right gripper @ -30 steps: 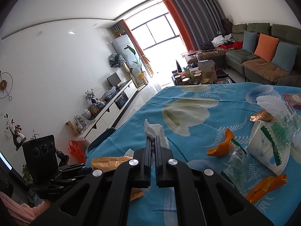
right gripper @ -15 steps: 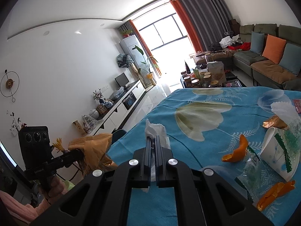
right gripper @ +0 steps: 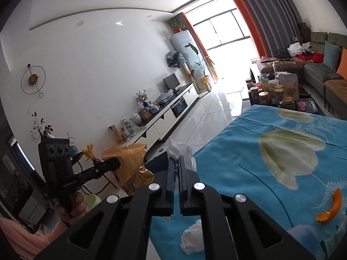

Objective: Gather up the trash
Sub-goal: 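Carry the gold bag and tissue to the teal bin and open both tools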

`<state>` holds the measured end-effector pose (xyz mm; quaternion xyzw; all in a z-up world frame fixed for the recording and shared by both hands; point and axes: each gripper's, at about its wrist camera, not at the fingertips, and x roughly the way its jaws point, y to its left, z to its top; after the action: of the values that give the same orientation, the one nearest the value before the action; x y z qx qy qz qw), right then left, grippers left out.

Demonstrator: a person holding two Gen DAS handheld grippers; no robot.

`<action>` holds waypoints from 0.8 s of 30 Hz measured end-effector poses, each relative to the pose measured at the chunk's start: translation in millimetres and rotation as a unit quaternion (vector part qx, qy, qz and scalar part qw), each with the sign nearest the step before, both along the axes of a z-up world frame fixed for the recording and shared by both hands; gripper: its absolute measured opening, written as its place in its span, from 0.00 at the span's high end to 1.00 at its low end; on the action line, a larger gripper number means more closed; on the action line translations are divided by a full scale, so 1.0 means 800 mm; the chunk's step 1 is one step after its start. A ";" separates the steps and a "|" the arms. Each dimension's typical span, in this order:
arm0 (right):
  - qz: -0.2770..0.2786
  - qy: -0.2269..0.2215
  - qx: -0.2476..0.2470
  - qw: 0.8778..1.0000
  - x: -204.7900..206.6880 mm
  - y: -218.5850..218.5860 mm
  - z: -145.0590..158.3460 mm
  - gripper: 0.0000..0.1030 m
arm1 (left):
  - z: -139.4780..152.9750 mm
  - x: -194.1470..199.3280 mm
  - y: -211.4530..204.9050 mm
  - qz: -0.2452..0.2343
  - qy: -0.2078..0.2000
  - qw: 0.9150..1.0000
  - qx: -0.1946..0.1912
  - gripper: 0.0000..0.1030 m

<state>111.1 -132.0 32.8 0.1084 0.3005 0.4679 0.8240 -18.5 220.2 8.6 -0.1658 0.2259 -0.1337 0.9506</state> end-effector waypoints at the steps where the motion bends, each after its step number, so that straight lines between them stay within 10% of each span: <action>1: 0.009 0.004 0.001 1.000 0.004 0.012 0.000 0.98 | -0.001 0.000 0.009 0.010 0.003 1.000 0.001 0.96; 24: 0.072 0.085 -0.060 0.992 0.081 0.210 -0.050 0.98 | -0.055 0.041 0.128 0.137 0.082 0.987 0.025 0.96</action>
<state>175.8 36.1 -6.9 0.0762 0.4040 0.4962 0.7647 14.3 322.9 -35.4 -0.1820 0.2815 0.0171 0.9420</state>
